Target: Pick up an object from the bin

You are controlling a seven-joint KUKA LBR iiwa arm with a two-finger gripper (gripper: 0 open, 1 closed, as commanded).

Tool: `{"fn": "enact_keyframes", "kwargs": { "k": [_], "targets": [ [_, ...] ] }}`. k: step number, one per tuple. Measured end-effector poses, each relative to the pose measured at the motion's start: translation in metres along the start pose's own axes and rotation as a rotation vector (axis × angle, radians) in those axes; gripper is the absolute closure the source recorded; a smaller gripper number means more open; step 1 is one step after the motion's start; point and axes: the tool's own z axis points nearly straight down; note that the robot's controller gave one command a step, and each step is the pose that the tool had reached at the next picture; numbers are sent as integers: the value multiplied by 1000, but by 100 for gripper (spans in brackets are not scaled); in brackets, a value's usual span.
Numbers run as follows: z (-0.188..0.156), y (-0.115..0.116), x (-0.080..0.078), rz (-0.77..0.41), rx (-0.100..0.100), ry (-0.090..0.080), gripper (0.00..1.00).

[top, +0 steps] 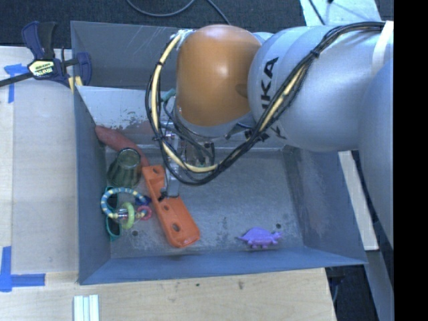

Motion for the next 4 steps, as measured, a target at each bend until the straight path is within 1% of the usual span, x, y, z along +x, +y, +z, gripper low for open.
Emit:
{"fn": "enact_keyframes", "kwargs": {
  "k": [1, 2, 3, 4],
  "targets": [
    [-5, -1, -2, 3, -2, -8, 0],
    [19, -10, -14, -8, -2, -7, 0],
    [42, -24, -32, -130, -1, -9, 0],
    [77, -29, -28, -81, -2, -10, 0]
  ]
}}
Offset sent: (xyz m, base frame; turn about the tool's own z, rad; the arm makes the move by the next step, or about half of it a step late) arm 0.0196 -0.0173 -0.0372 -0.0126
